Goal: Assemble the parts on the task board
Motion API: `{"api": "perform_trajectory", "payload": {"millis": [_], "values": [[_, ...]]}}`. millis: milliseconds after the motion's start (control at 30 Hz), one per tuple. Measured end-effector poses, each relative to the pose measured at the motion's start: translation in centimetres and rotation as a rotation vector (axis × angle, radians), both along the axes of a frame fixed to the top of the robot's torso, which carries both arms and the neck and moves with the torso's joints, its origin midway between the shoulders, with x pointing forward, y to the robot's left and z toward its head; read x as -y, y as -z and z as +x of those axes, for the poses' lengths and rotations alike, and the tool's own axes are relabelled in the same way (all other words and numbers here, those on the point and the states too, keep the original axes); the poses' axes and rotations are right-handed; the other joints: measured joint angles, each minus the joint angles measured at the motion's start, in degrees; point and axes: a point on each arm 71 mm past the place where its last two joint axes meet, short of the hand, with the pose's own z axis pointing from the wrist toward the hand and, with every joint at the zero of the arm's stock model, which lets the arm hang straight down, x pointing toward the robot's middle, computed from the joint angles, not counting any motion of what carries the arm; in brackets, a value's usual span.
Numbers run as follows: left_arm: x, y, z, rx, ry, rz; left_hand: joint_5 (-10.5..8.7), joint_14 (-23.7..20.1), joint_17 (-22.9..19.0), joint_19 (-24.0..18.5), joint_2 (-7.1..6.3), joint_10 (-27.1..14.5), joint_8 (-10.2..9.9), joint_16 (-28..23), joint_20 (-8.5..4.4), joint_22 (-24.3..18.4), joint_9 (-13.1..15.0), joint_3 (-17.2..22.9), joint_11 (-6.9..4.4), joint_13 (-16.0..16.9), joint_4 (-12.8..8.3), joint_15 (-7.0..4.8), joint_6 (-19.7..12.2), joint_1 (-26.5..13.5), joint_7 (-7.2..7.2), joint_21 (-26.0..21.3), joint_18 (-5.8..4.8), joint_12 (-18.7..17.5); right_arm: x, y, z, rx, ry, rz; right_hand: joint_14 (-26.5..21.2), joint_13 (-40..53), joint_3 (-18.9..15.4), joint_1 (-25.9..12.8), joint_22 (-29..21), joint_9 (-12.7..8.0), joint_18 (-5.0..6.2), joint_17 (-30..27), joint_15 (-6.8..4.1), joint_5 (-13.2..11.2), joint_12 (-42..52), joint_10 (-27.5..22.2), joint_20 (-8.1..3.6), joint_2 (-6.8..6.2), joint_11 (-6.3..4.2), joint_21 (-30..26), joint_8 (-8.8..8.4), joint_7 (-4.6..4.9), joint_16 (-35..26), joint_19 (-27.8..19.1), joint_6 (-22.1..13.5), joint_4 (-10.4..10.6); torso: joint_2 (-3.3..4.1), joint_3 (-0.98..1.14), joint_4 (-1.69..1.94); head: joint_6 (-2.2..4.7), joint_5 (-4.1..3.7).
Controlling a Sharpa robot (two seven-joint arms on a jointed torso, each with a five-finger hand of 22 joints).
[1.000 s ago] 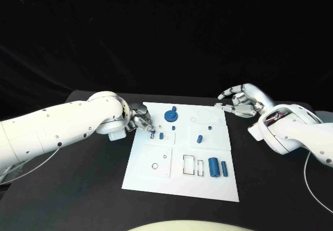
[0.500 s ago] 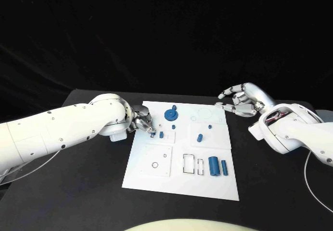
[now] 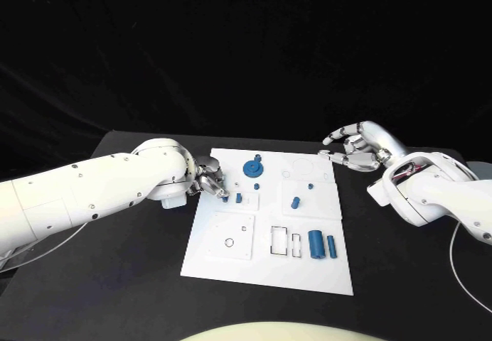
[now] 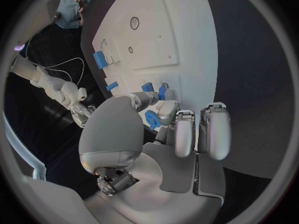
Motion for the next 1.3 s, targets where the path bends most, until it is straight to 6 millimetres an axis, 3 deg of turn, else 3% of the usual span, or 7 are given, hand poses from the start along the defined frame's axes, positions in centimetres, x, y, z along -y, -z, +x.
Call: {"api": "perform_trajectory", "payload": {"millis": [1300], "values": [[0.45,0.23,0.11,-0.019,0.009,0.033,0.86,0.0,0.0,0.0,-0.98,0.4,0.5,0.0,0.0,0.0,0.1,0.8,0.0,0.4,-0.8,0.0,1.1,-1.4,-0.51,0.0,0.0,0.2,0.01,0.0,-0.04,0.0,-0.001,0.0,0.0,0.0,0.0,0.0,0.0,0.0,0.0,0.0,0.0,0.0,0.0,0.0,0.0,0.0,0.0,-0.3,0.45,-0.21,-0.2,0.0,-0.2,0.0,0.03,0.03,-0.03,-0.2,-0.1]]}}
